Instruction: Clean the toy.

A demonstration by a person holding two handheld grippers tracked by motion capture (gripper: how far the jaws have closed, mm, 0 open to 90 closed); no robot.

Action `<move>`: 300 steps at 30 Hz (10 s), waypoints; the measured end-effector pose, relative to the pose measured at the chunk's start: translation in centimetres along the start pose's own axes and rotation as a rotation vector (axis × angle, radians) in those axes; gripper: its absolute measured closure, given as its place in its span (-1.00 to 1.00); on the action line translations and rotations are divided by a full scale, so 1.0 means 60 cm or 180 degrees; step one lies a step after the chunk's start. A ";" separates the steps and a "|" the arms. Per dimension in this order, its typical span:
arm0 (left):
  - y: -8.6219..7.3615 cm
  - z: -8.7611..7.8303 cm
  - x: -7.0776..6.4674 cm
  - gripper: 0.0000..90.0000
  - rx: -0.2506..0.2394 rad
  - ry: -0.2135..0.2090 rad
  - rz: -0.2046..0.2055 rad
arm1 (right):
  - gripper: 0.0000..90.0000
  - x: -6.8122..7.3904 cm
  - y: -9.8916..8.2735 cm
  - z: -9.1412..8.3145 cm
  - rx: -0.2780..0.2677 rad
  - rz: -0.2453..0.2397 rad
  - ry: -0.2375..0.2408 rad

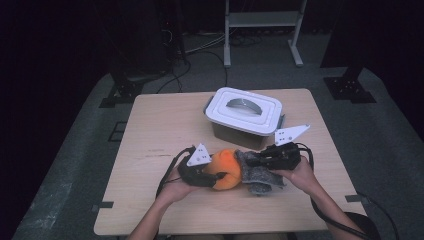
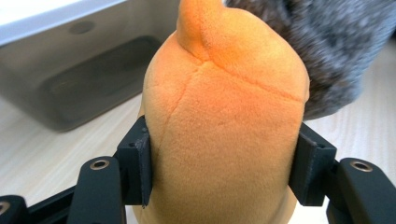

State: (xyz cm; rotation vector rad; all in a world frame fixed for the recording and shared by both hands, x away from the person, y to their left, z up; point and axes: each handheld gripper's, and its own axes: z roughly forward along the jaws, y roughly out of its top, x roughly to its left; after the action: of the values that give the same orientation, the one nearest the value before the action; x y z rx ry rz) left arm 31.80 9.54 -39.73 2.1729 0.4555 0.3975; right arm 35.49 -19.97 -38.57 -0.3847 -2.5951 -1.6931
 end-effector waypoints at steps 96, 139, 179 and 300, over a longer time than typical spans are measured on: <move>-0.034 -0.011 -0.030 -0.20 0.0080 0.0049 0.0328 | 0.74 0.015 -0.096 -0.193 0.0475 0.0234 -0.0551; -0.042 -0.039 -0.029 -0.78 -0.0362 -0.0111 0.0088 | -0.43 -0.047 -0.033 -0.132 0.0076 0.0241 -0.0720; -0.048 -0.051 -0.017 -0.81 -0.0487 -0.0086 0.0011 | -0.52 -0.148 0.113 -0.061 0.0021 0.0018 -0.0843; -0.053 -0.065 -0.009 -0.82 -0.0595 -0.0208 -0.0060 | 0.46 -0.244 0.146 0.024 0.0445 -0.0200 -0.0910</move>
State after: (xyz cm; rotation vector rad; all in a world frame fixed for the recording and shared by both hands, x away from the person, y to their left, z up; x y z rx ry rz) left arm 29.06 13.75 -40.08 1.9929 0.3865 0.3436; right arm 51.75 -18.20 -33.48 -0.5853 -2.9346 -1.5639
